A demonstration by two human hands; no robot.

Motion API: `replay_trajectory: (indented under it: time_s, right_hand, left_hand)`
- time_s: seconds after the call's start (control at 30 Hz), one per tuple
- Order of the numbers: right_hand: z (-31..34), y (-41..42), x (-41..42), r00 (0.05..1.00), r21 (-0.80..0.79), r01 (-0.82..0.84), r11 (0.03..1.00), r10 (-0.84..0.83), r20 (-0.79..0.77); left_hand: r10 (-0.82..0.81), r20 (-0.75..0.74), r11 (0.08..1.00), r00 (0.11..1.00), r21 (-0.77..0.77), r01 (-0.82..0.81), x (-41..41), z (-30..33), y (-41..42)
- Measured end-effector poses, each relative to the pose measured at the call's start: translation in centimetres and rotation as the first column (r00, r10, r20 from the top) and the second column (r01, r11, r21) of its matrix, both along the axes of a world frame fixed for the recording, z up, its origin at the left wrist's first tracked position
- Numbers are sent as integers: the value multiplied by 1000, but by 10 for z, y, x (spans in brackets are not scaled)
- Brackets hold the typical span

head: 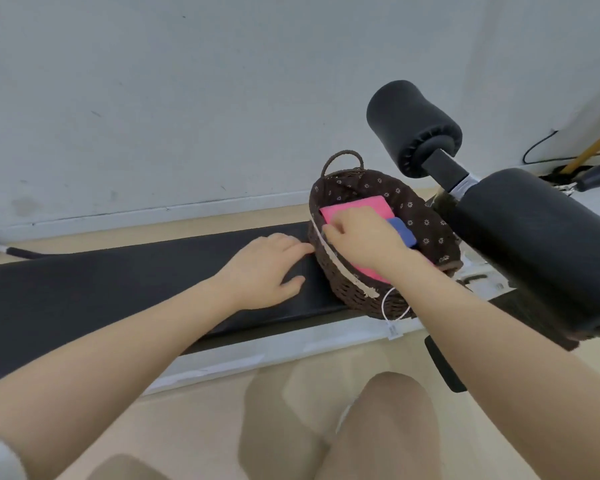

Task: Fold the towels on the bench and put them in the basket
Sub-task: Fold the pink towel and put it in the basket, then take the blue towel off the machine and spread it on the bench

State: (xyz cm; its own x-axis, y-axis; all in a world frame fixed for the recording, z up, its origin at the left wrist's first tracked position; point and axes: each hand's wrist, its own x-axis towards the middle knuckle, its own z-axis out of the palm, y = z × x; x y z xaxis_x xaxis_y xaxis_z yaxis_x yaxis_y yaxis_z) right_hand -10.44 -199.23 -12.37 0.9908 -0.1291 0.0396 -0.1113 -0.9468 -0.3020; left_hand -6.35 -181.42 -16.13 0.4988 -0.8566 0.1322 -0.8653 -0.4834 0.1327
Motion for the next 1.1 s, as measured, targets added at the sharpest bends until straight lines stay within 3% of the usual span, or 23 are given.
replay_trajectory:
  time_s: [0.17, 0.27, 0.43, 0.53, 0.67, 0.73, 0.83, 0.97, 1.1]
  right_hand:
    - [-28, 92, 38, 965, -33, -262, 965, 260, -40]
    - [-57, 144, 65, 952, 59, -280, 958, 285, -111]
    - [-73, 235, 98, 857, 109, -356, 928, 370, -358]
    - [-37, 309, 108, 700, 191, -461, 867, 487, -522]
    - [53, 416, 103, 516, 313, -564, 764, 622, -589]
    - [104, 472, 98, 524, 396, -484, 780, 621, -582]
    - [167, 561, 87, 542, 432, -394, 811, 585, -604]
    - [216, 671, 76, 440, 452, -441, 775, 626, -644]
    - [228, 773, 78, 335, 494, -546, 677, 717, -612]
  left_hand:
    - [351, -122, 934, 928, 110, -339, 27, -17, 91]
    - [479, -196, 877, 856, 66, -476, 39, -35, 149]
    - [665, -233, 746, 710, 157, -647, 46, -37, 255]
    - [748, -294, 658, 595, 206, -725, 34, -2, 326]
    - [823, -314, 563, 474, 333, -757, 13, 74, 435]
    - [860, -334, 500, 387, 394, -771, -4, 121, 495]
    - [870, -373, 478, 323, 475, -739, -37, 185, 587]
    - [896, -412, 379, 165, 516, -769, -77, 249, 681]
    - [894, -446, 249, 43, 416, -875, -98, 283, 755]
